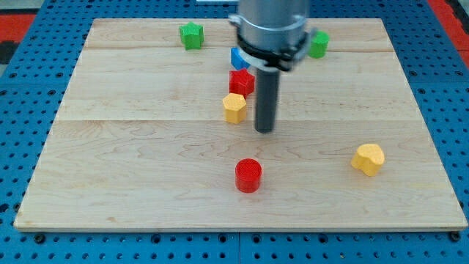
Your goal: Push the red circle to the bottom of the yellow hexagon
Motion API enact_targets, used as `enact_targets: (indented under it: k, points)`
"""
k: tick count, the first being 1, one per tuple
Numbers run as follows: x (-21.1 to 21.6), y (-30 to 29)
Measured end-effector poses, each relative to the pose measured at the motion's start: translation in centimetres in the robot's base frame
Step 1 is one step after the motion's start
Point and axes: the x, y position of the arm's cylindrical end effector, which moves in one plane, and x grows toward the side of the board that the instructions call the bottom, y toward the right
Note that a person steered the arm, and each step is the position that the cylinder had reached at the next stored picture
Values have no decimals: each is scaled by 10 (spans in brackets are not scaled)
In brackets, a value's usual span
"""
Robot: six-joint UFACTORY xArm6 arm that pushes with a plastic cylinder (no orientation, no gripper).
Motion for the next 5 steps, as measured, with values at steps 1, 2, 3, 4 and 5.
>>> enact_targets:
  k: [1, 2, 3, 4, 5]
  points:
    - [62, 50]
    - [109, 50]
    - [113, 10]
    - [73, 10]
    - [66, 17]
